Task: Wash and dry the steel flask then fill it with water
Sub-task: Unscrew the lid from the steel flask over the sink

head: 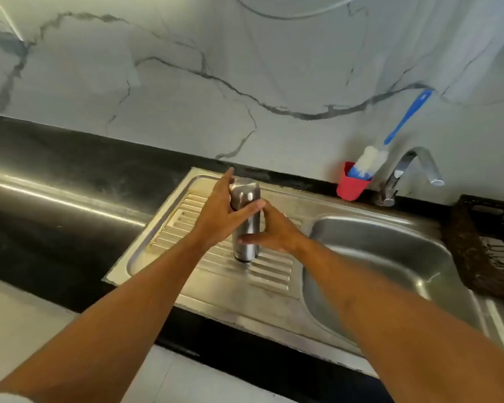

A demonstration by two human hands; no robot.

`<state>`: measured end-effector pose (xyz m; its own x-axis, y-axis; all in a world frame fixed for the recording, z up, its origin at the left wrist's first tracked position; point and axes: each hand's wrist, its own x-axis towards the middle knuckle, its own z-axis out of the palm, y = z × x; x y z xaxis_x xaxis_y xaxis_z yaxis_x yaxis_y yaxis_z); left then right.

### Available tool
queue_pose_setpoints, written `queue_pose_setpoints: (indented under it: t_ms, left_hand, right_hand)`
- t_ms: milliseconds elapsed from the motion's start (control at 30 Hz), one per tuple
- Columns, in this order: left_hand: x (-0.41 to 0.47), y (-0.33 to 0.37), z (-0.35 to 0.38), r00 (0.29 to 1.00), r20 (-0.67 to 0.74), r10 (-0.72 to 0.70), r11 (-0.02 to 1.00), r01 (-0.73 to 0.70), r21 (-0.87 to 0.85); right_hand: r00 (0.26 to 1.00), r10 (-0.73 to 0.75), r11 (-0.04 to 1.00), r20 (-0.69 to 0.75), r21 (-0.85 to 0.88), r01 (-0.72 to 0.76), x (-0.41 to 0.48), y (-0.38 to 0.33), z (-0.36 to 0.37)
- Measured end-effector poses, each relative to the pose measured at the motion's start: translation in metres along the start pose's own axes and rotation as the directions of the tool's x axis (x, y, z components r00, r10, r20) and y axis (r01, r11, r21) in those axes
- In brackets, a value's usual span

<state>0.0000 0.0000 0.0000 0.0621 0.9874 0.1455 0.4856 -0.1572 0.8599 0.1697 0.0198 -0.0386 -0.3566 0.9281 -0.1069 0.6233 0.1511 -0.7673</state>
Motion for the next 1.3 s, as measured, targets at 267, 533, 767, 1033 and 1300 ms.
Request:
queue_pose_setpoints:
  t_ms: [267,533,767,1033,1300]
  left_hand:
    - [0.008,0.018,0.016,0.987,-0.118,0.11,0.993,-0.103,0.065]
    - [0.024,0.103,0.055,0.965,0.168,0.2,0.967,-0.167,-0.19]
    - [0.046,0.167,0.125,0.712,0.551,0.435,0.654,0.171,-0.737]
    - [0.033,0.199,0.21,0.796,0.494,0.349,0.618,0.201,-0.76]
    - [0.023,0.203,0.25,0.935,0.265,0.236,0.8,-0.032,-0.599]
  right_hand:
    - [0.993,0.038,0.911,-0.113,0.413,0.012,-0.01,0.009,0.011]
    - [0.938,0.125,0.837,-0.322,0.541,0.074,-0.09,0.01,-0.069]
    - [0.982,0.123,0.688,-0.144,0.725,0.02,-0.16,0.026,-0.134]
    - [0.946,0.271,0.584,-0.18,0.812,-0.013,-0.201,0.072,-0.152]
    - [0.817,0.362,0.797,-0.45,0.604,-0.02,-0.197,0.107,-0.155]
